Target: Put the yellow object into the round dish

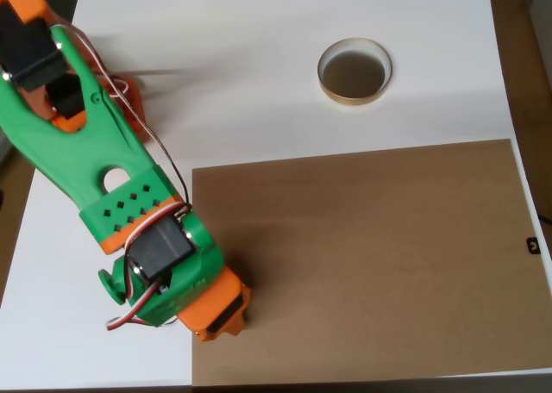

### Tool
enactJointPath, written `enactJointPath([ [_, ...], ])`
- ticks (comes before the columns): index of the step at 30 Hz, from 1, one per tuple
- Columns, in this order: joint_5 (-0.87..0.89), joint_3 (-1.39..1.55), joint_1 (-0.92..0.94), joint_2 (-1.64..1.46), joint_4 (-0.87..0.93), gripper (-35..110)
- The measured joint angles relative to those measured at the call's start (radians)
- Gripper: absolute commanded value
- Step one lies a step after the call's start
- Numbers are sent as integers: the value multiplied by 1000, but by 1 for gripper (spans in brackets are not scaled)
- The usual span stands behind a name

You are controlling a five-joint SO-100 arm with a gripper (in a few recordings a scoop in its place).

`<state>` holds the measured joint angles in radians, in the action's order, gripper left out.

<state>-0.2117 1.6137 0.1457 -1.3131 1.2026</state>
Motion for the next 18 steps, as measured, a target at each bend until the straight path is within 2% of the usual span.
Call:
enactJointPath([
  [18, -67, 295, -138, -557, 15, 0],
])
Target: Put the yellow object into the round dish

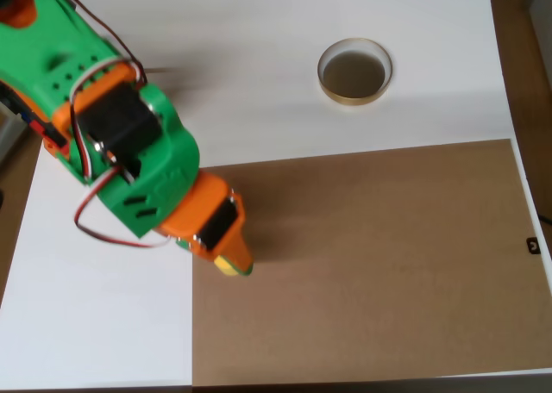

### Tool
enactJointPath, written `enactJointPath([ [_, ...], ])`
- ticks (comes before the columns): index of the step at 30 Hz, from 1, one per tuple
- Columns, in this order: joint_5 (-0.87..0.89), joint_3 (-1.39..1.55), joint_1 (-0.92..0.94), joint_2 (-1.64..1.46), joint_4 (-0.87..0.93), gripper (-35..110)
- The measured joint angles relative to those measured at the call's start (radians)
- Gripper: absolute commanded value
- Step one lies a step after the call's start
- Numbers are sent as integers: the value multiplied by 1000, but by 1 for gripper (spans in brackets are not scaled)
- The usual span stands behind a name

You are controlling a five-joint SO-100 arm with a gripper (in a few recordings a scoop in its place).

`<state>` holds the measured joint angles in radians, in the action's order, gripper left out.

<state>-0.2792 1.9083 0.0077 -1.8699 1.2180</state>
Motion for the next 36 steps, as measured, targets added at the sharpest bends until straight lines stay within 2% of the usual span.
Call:
enactJointPath([
  [14, -54, 146, -193, -316, 91, 0],
  [36, -58, 149, -699, -342, 210, 0],
])
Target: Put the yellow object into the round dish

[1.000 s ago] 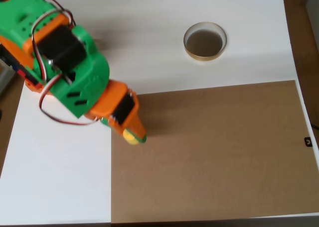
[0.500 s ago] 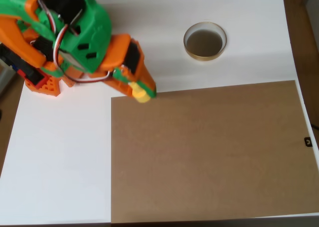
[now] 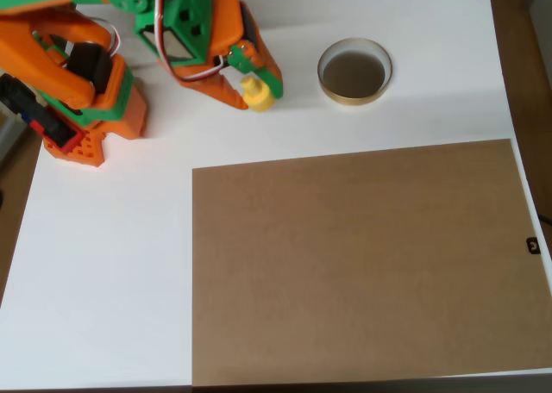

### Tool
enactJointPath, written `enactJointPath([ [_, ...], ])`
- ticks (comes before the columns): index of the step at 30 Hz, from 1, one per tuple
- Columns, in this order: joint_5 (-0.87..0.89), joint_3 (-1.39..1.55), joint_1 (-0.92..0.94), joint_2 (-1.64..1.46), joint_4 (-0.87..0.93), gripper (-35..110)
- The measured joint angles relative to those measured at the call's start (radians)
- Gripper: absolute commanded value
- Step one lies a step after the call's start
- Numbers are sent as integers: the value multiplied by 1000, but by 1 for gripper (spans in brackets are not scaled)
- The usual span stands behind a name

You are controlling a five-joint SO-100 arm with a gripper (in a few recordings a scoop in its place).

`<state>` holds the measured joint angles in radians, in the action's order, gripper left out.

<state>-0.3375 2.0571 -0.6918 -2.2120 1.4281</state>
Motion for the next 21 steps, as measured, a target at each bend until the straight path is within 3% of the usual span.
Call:
enactJointPath([
  [11, 2, -38, -150, 135, 34, 0],
  [21, -2, -141, -170, 291, 26, 0],
])
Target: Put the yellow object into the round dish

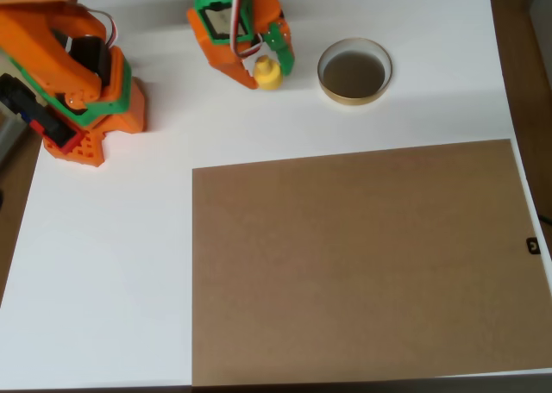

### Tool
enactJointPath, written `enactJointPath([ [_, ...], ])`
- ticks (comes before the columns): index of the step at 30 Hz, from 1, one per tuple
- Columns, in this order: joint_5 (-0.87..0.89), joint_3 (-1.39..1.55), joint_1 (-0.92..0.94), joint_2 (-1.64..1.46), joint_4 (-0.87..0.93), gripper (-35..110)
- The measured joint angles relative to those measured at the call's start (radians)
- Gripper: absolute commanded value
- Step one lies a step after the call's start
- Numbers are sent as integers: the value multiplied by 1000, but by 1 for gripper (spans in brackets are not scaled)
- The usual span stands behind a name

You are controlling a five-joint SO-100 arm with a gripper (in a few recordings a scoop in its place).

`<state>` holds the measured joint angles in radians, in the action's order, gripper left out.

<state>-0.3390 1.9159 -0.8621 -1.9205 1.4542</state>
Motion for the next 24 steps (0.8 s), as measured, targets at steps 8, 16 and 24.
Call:
enactJointPath([
  [8, 5, -94, -52, 215, -23, 0],
  [16, 20, -301, -46, 410, 17, 0],
  [24, 31, -451, -78, 523, 40, 0],
])
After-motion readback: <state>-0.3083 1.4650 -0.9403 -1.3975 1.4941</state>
